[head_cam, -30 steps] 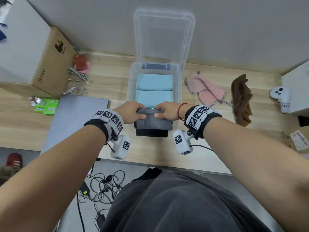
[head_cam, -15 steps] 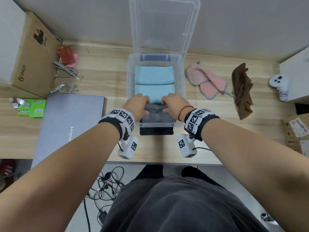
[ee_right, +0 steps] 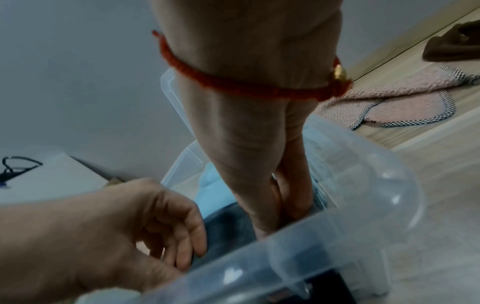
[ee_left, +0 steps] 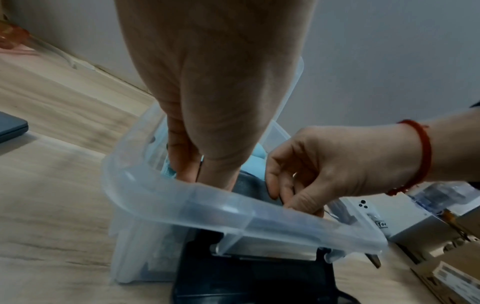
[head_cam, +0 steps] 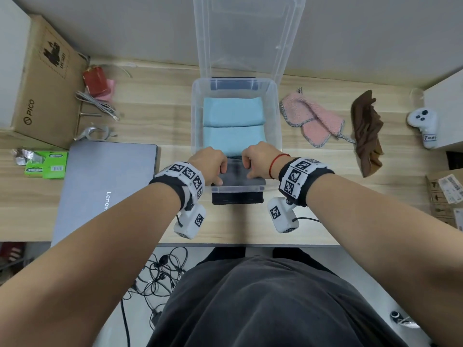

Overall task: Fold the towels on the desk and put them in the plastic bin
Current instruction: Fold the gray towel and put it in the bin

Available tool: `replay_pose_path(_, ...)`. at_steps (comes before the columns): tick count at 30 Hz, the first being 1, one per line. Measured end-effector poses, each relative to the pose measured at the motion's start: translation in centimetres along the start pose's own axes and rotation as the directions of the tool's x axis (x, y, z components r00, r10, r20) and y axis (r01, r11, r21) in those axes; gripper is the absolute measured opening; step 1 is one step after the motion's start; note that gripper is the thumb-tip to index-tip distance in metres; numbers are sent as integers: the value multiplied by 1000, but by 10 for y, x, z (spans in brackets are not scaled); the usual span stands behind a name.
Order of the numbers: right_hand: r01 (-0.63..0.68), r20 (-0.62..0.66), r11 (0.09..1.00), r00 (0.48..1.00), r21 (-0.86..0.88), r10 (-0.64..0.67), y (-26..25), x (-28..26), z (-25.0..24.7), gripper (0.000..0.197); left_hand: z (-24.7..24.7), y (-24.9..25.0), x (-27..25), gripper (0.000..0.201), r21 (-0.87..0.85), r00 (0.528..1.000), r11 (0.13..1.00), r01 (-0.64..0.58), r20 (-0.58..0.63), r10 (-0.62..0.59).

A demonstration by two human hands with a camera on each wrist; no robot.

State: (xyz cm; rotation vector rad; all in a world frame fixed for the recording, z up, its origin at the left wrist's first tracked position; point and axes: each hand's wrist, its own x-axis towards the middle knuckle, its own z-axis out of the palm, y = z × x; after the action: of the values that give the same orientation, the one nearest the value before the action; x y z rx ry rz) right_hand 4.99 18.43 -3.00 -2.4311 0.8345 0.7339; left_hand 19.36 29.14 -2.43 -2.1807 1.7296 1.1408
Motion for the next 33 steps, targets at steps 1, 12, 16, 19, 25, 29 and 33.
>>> replay_pose_path(1,-2,-2,1000,1000,-8,2,1,2,2,25,0,1,3,29,14,1000,1000,6,10,-7)
replay_pose_path(12,29,18,996,999,-88,-28,3,14,11,19,3,2,23,22,67,990,998,5,138,-14)
replay_pose_path(16,30,51,1000,998,-9,-29,6,7,-5,15,-15,3,20,12,25,992,1000,-13,127,9)
replay_pose_path(19,43,93,998,994,49,-47,6,-2,-22,11,-30,6,11,10,2,996,1000,-23,91,23)
replay_pose_path(25,46,106,986,992,159,-63,8,-18,-44,10,-52,19,2,4,-43,996,998,-34,79,37)
replay_pose_path(29,45,41,976,998,211,-55,12,-31,-54,12,-62,27,1,4,-41,999,999,-33,21,34)
replay_pose_path(33,23,-152,965,988,263,18,29,-45,-65,5,-75,41,10,12,-35,985,999,-33,-173,26)
